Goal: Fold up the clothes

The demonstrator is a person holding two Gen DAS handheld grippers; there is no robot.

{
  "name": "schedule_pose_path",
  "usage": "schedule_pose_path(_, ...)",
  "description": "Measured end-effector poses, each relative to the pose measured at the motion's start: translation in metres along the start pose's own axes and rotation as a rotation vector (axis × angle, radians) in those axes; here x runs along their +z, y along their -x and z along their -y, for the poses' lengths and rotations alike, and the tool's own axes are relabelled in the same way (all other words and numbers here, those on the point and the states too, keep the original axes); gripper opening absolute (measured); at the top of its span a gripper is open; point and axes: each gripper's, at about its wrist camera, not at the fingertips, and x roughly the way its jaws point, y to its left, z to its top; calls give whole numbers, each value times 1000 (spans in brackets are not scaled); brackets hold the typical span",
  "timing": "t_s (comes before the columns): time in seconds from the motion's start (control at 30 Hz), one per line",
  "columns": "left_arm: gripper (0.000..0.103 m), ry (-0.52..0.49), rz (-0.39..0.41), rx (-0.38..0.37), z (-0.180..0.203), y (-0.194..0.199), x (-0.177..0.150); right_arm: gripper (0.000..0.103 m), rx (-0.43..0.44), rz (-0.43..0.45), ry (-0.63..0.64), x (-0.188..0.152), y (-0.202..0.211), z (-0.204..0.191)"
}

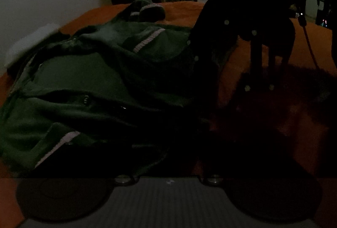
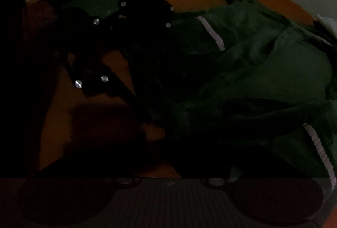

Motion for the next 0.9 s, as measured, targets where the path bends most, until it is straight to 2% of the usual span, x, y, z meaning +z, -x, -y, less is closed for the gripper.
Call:
schedule_pose_path(0.1, 80, 32, -13, 1, -21, 14, 8, 53, -9, 62, -115, 9, 20, 36)
schedule_pose_path(0.2, 81, 110, -33, 51, -58, 17, 26, 53, -71, 171, -234, 25, 29, 94)
schedule_pose_path(0.27, 83, 166, -46, 101, -89, 10, 45, 53, -148, 302, -272, 39, 27, 134)
schedule_pose_path(0.33, 84, 220, -67, 153, -120, -1, 67, 53, -268, 402, -300, 58, 13, 169)
schedule_pose_path(0.4, 84, 282, -112, 217, -155, -18, 91, 53, -391, 430, -328, 75, -9, 199)
schedule_pose_path(0.47, 84, 326, -181, 282, -177, -37, 117, 53, -508, 396, -372, 85, -33, 229)
schedule_pose_path(0.53, 84, 339, -246, 348, -199, -52, 138, 53, -565, 325, -464, 91, -58, 265)
schedule_pose_path(0.57, 87, 320, -262, 369, -209, -58, 145, 52, -562, 282, -524, 90, -67, 283)
schedule_pose_path(0.63, 89, 275, -288, 410, -227, -72, 154, 39, -554, 212, -615, 87, -82, 314)
schedule_pose_path(0.67, 89, 282, -300, 437, -236, -81, 155, 39, -574, 190, -652, 87, -87, 328)
schedule_pose_path(0.73, 89, 325, -314, 471, -257, -99, 153, 39, -624, 167, -710, 88, -92, 348)
schedule_pose_path(0.8, 89, 405, -282, 467, -284, -117, 147, 39, -631, 132, -730, 93, -101, 366)
schedule_pose_path(0.9, 89, 520, -240, 419, -329, -158, 134, 6, -569, 51, -790, 95, -112, 387)
